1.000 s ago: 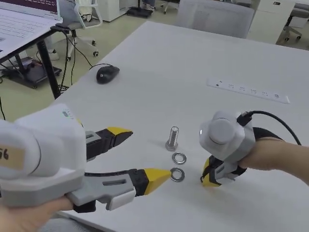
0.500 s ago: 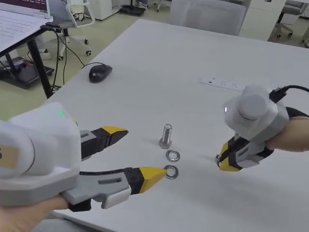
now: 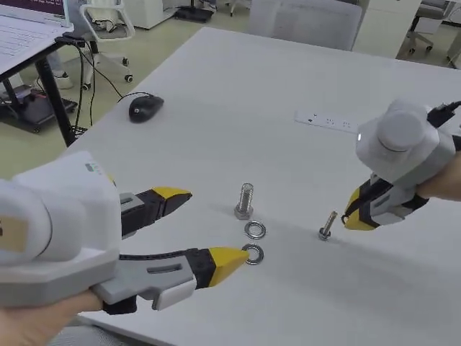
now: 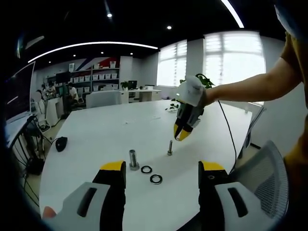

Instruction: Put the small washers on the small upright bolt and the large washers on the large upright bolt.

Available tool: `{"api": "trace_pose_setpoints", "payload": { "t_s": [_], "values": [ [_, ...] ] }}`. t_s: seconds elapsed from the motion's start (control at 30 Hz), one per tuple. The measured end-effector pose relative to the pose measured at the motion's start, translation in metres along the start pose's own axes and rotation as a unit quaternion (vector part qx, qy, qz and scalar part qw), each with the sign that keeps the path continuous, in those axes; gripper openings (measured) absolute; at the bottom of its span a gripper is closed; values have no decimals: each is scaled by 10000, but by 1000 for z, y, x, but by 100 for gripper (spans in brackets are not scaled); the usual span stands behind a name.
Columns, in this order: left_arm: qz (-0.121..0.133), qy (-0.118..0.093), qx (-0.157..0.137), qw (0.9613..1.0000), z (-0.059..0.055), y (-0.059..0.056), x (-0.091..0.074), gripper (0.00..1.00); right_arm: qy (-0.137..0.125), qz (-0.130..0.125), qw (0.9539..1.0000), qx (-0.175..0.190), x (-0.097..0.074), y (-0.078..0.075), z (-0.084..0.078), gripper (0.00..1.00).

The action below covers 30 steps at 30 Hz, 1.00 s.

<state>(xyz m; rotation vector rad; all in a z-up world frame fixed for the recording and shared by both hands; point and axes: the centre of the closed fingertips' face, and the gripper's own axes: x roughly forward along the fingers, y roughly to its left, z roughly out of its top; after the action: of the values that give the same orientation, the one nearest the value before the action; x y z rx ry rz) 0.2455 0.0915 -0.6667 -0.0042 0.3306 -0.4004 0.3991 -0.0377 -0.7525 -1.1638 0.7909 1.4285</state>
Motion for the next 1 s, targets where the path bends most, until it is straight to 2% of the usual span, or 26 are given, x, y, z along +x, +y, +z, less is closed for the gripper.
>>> {"api": "trace_pose_setpoints", "payload": {
  "t_s": [0.33,0.67,1.0],
  "values": [
    [51,-14,-19,10000,1,3,-1,60,-35,-27,10000,5,8,-11,8,12],
    [57,-20,-42,10000,2,3,1,60,34,36,9999,-93,16,-11,9,12],
    [72,-17,-54,10000,2,4,0,60,209,90,9994,-254,29,-10,6,12]
  ]
}}
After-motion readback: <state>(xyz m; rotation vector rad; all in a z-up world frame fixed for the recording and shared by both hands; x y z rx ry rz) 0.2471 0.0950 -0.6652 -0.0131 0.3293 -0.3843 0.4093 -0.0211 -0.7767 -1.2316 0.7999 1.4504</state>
